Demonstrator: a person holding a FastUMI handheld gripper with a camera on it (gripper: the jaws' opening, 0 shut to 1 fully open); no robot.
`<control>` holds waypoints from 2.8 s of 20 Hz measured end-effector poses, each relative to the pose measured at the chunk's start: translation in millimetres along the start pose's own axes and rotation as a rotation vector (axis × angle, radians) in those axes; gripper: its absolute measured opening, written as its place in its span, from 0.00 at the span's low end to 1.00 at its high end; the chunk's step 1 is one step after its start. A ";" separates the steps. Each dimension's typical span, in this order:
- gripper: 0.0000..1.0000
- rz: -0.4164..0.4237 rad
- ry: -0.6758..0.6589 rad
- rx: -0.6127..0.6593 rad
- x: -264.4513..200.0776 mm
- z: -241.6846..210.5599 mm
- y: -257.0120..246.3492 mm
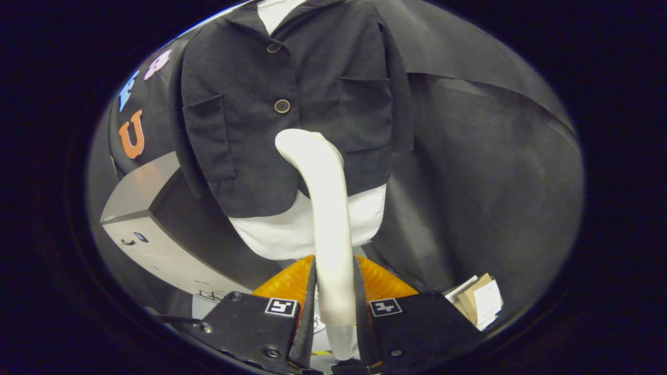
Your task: Iron the clothes twice with a garment steamer, once on the left side and once on the right side.
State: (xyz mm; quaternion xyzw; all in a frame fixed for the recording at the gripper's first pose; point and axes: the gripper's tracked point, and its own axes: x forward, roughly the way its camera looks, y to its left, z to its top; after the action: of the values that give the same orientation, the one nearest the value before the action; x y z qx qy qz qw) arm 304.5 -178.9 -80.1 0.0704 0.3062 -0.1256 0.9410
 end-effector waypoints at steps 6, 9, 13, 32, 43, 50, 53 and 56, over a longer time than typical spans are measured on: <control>0.37 0.021 0.009 0.001 1.5 -2.1 -2.6; 0.37 0.042 0.011 0.001 1.0 -1.9 -7.9; 0.37 0.087 0.023 0.024 1.2 -1.7 -10.6; 0.37 0.063 -0.056 0.123 -130.8 -101.9 29.2; 0.37 0.144 -0.146 -0.037 -261.1 -161.2 111.9; 0.37 0.229 -0.124 -0.176 -299.1 -216.3 192.0; 0.37 0.254 -0.089 -0.189 -303.6 -241.1 210.8; 0.37 0.269 -0.060 -0.196 -301.2 -249.5 212.8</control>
State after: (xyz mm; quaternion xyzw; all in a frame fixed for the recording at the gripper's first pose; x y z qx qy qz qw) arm -10.7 135.5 -89.6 0.0150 0.2766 0.0299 0.9604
